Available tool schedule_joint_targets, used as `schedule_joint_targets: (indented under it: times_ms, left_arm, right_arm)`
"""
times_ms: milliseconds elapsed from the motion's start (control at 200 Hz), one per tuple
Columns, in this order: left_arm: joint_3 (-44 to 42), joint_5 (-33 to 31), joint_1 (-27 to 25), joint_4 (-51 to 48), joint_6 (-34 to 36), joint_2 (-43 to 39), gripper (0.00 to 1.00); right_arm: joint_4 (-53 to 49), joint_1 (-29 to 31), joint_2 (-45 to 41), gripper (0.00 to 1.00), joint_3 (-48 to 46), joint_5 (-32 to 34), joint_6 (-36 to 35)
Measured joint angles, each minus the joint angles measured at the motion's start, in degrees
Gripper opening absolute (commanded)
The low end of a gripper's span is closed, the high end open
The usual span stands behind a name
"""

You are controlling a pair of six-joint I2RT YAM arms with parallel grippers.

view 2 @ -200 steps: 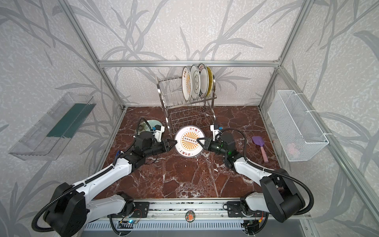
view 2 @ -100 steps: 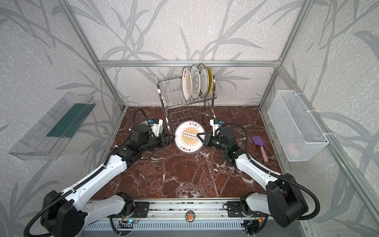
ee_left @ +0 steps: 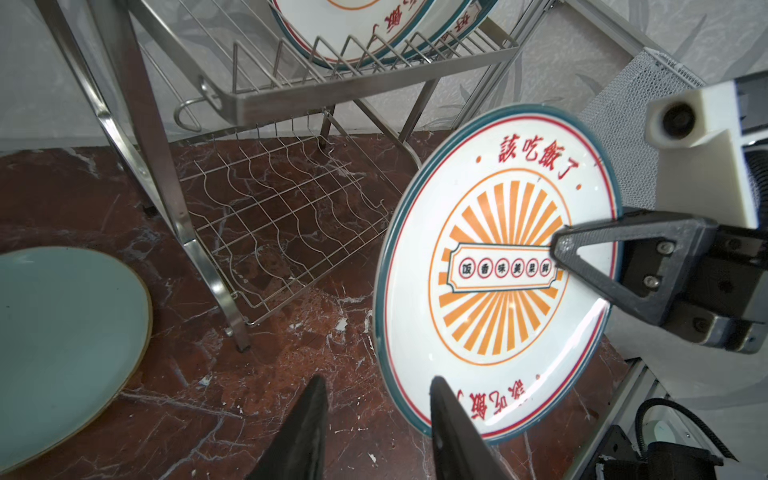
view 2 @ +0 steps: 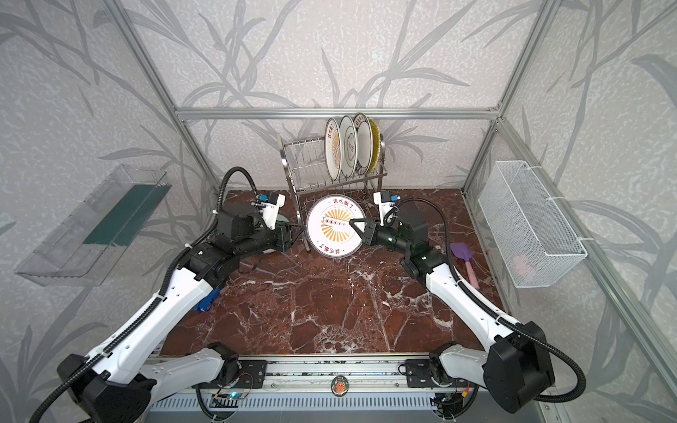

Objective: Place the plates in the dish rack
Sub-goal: 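Lift the upright sunburst plate with both grippers toward the rack's upper tier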

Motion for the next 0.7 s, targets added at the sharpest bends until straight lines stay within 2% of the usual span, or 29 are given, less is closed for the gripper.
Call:
schedule_joint_targets:
  times_ms: [355,700]
  left_arm:
    - [-0.55,-1.42,0.2,-0.42,7.13,-7.3,0.37]
    - [-0.76,-1.66,0.26,0.46,11.04,-8.33,0.36]
  right_arm:
    - [-9.05,0.0,1.09,0.0,16.31,-0.81,-7.65]
    - [-16.28,2.43,8.81,0.0,34.75,1.42,-14.84]
